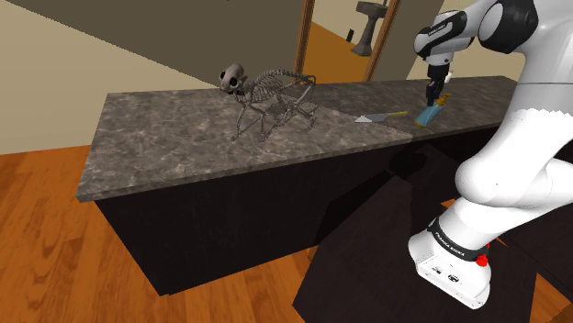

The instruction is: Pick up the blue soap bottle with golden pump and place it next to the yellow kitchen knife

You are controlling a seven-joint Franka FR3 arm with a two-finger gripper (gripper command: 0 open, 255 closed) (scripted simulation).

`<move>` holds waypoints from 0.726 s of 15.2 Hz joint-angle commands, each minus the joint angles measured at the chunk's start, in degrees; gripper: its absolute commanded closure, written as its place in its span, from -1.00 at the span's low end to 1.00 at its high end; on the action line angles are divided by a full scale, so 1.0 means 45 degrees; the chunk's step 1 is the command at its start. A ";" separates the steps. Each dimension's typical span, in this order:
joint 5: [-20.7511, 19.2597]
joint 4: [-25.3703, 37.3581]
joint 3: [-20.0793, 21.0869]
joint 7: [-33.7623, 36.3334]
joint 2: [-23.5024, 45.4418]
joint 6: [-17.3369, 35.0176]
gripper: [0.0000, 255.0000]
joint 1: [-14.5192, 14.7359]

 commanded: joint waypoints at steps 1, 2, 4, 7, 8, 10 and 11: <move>0.0013 -0.0153 0.0010 0.0051 0.0124 0.0278 1.00 -0.0021; 0.0019 -0.0233 0.0017 0.0082 0.0188 0.0416 1.00 -0.0028; 0.0027 -0.0338 0.0026 0.0123 0.0274 0.0600 1.00 -0.0038; 0.0027 -0.0335 0.0026 0.0122 0.0276 0.0599 1.00 -0.0039; 0.0027 -0.0335 0.0027 0.0122 0.0276 0.0599 1.00 -0.0039; 0.0027 -0.0335 0.0027 0.0123 0.0276 0.0599 1.00 -0.0039; 0.0027 -0.0335 0.0027 0.0123 0.0276 0.0599 1.00 -0.0039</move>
